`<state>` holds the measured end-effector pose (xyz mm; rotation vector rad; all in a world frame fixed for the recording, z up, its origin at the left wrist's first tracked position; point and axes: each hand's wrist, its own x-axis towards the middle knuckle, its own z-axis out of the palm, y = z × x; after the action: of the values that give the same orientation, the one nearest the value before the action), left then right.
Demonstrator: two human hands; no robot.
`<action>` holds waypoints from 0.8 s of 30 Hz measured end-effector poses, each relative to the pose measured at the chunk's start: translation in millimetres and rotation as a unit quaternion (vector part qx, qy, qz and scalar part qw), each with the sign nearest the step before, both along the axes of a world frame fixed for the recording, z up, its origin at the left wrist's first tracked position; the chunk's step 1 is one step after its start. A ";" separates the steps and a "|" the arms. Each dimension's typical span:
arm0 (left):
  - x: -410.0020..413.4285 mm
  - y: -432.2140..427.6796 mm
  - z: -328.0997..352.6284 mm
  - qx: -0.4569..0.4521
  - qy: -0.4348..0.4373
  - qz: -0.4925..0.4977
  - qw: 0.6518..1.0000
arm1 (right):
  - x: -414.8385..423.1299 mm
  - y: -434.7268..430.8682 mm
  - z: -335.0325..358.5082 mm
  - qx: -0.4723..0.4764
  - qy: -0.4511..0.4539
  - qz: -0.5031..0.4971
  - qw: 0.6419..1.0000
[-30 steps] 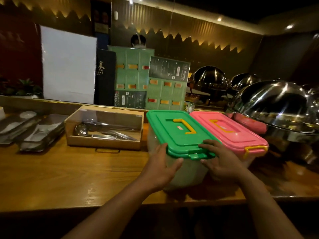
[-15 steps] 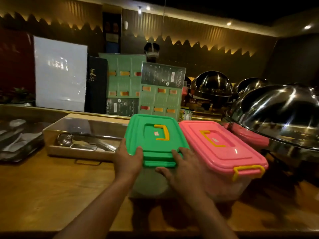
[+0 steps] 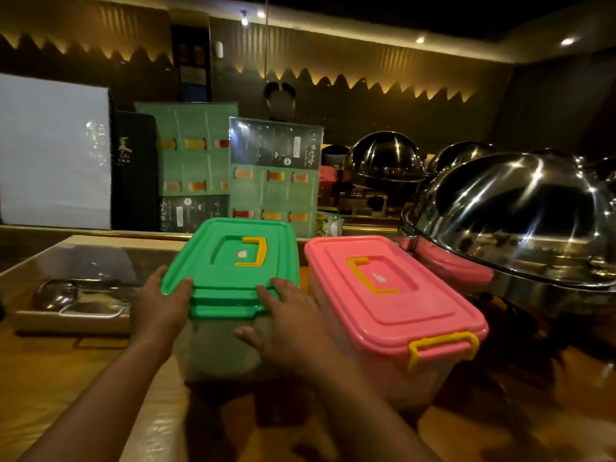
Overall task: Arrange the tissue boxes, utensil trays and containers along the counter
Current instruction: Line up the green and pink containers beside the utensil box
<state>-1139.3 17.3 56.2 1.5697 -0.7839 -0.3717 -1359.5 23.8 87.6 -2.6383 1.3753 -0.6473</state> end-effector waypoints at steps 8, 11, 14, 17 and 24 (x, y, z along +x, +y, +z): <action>-55.1 22.4 23.1 -0.112 -0.286 0.056 0.950 | -200.9 2.0 33.8 0.041 -0.035 -0.115 0.992; -130.9 34.5 37.2 -0.170 -0.329 -0.167 0.914 | -248.8 6.7 33.3 0.119 0.001 -0.140 0.983; -190.3 36.9 31.5 -0.041 -0.412 -0.361 0.836 | -261.0 10.4 14.6 0.093 0.007 -0.150 0.984; -217.9 28.8 28.3 0.095 -0.539 -0.406 0.732 | -259.1 12.5 -4.2 0.023 -0.044 -0.171 0.984; -209.5 -17.7 45.4 0.162 -0.634 -0.377 0.656 | -222.2 4.7 -26.4 -0.066 -0.018 -0.225 0.972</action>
<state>-1348.9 -0.4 101.6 1.6230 -2.6378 0.1146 -1581.6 28.5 61.2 -2.3995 2.0065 -0.8524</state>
